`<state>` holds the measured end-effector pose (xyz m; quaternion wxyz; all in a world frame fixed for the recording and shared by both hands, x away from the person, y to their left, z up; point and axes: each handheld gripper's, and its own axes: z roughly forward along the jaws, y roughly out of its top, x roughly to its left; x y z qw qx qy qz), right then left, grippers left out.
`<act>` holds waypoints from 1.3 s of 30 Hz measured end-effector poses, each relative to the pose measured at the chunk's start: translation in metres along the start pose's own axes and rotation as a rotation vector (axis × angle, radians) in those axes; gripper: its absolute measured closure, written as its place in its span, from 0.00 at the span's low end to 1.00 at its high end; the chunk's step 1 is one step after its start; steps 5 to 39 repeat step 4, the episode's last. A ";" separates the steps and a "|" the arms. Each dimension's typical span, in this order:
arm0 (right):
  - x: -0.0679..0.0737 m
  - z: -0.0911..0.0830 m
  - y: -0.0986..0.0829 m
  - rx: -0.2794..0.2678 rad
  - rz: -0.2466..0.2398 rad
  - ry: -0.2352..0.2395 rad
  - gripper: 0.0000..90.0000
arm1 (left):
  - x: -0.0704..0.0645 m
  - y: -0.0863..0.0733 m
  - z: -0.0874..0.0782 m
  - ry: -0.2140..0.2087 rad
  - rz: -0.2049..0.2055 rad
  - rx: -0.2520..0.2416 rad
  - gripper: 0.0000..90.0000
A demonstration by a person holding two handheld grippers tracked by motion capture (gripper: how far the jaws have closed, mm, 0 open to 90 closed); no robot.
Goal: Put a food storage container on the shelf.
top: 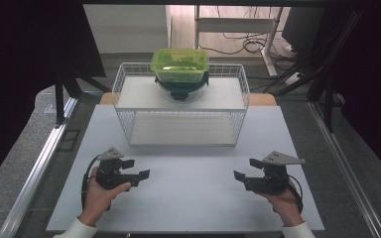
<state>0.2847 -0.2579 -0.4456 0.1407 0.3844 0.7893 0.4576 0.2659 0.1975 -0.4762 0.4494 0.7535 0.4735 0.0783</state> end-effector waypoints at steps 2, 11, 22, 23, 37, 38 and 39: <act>-0.001 -0.001 0.001 -0.012 0.001 -0.002 0.24 | -0.001 0.002 -0.002 0.004 0.007 -0.009 0.23; -0.003 -0.003 0.002 -0.026 0.004 -0.007 0.23 | -0.002 0.002 -0.004 0.016 0.008 -0.020 0.22; -0.003 -0.003 0.002 -0.026 0.004 -0.007 0.23 | -0.002 0.002 -0.004 0.016 0.008 -0.020 0.22; -0.003 -0.003 0.002 -0.026 0.004 -0.007 0.23 | -0.002 0.002 -0.004 0.016 0.008 -0.020 0.22; -0.003 -0.003 0.002 -0.026 0.004 -0.007 0.23 | -0.002 0.002 -0.004 0.016 0.008 -0.020 0.22; -0.003 -0.003 0.002 -0.026 0.004 -0.007 0.23 | -0.002 0.002 -0.004 0.016 0.008 -0.020 0.22; -0.003 -0.003 0.002 -0.026 0.004 -0.007 0.23 | -0.002 0.002 -0.004 0.016 0.008 -0.020 0.22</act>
